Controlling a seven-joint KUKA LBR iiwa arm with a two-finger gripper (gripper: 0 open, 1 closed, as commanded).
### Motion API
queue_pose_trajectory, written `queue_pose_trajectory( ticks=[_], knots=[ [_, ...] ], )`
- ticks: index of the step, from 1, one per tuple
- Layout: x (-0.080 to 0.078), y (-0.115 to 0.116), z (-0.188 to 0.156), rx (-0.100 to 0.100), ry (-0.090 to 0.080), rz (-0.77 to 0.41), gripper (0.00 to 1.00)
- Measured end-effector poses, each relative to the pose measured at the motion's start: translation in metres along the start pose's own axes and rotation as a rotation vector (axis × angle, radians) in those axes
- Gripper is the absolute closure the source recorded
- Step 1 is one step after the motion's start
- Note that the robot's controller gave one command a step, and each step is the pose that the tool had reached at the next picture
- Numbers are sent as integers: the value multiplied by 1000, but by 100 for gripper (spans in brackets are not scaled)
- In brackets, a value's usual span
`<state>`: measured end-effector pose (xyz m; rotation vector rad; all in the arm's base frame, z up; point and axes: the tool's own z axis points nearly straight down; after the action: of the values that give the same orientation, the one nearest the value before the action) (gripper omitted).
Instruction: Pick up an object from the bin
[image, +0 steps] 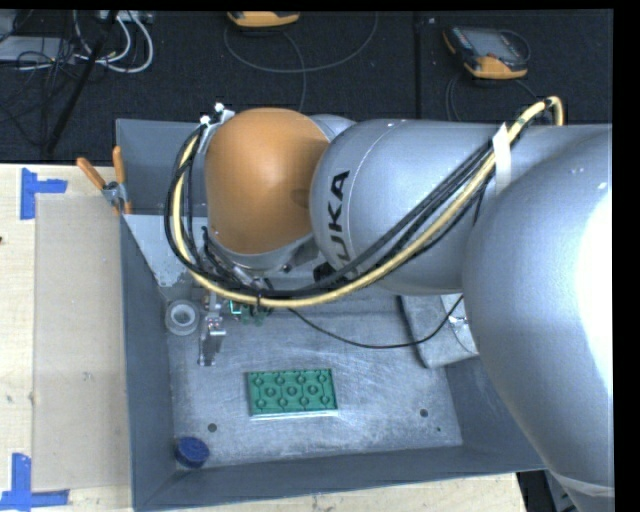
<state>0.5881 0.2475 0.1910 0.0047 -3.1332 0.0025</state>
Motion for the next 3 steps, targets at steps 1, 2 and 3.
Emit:
queue_pose_trajectory(
  ticks=[1,2,3],
  knots=[
    [-23,-62,43,0,-4,-140,0],
    [-26,-71,50,0,-7,-259,0],
    [57,-97,116,1,6,-304,0]
  ],
)
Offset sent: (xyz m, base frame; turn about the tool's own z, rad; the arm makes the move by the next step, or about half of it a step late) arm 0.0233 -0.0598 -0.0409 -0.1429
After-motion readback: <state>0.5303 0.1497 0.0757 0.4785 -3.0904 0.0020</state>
